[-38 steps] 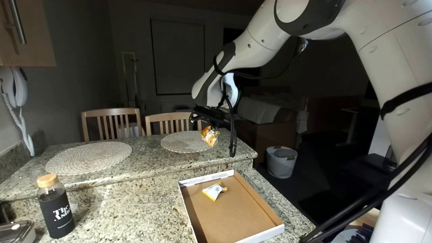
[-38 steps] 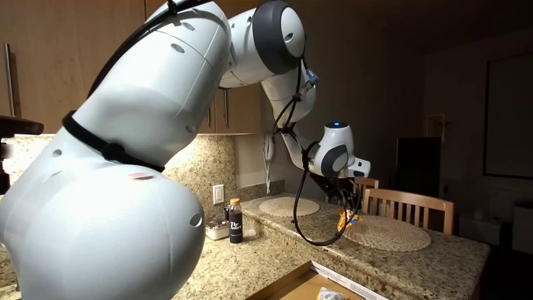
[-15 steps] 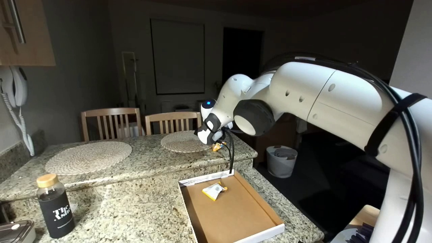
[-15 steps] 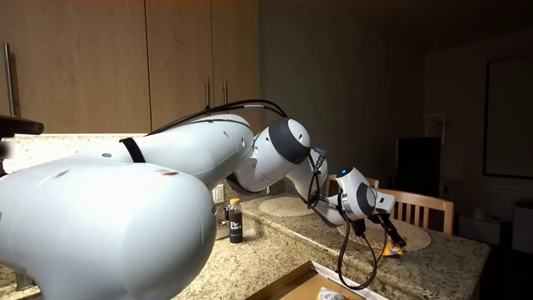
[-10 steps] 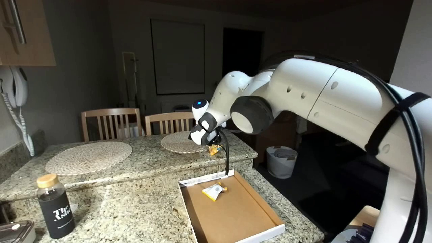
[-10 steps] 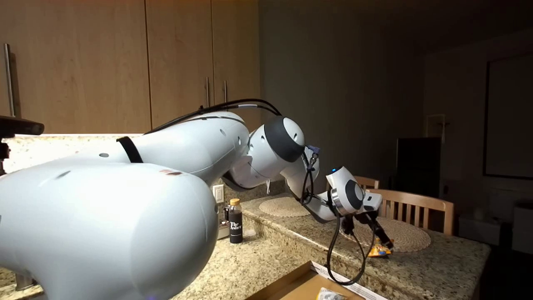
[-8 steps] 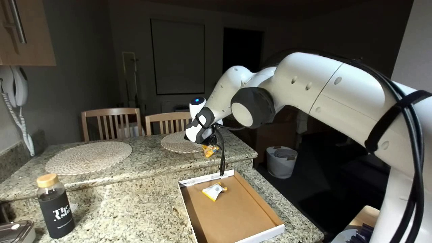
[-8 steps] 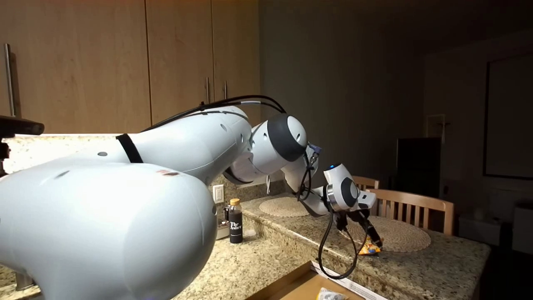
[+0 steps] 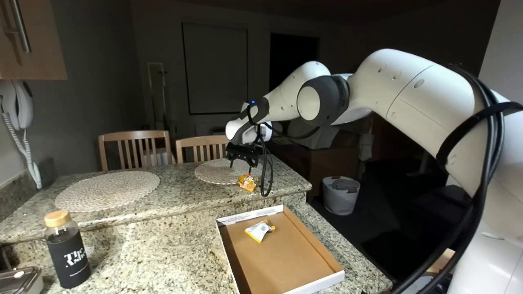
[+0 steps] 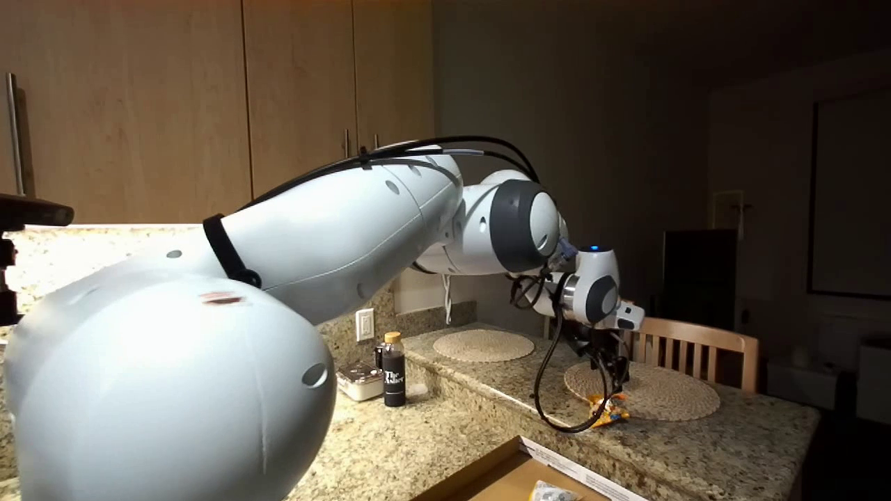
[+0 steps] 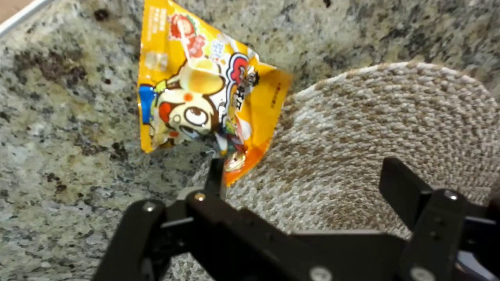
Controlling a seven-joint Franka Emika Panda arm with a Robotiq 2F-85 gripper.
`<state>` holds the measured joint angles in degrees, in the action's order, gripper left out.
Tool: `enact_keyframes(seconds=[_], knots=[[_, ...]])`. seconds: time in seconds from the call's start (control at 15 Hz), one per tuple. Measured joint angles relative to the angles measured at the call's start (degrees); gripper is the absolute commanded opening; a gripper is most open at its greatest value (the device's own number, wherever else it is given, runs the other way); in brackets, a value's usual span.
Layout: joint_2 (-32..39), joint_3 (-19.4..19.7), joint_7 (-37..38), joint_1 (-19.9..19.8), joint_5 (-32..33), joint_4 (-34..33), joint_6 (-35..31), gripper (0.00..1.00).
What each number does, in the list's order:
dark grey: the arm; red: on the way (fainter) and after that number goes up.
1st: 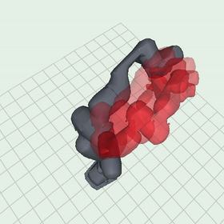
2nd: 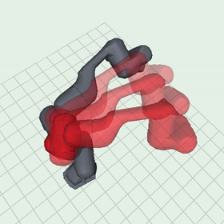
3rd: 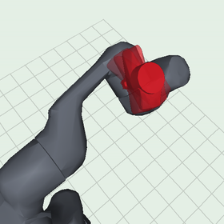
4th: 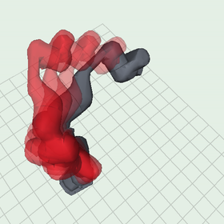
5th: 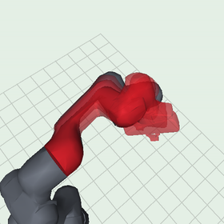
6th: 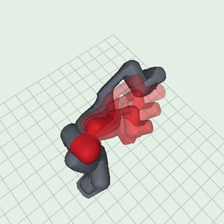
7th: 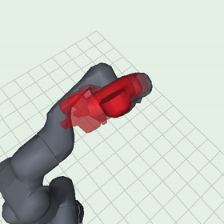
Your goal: Pick up the packets on the lower counter and put them on the upper counter
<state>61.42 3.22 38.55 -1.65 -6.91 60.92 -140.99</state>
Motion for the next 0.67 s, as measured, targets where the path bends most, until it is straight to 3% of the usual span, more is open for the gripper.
enact_keyframes(seconds=[0.33, 0.67], knots=[[-1.0, -6.9, -14.8, -6.7, -6.8, -2.1, 12.1, 1.0], [-4.2, -7.0, -24.7, -7.6, -7.2, 3.4, 23.0, 1.0]])
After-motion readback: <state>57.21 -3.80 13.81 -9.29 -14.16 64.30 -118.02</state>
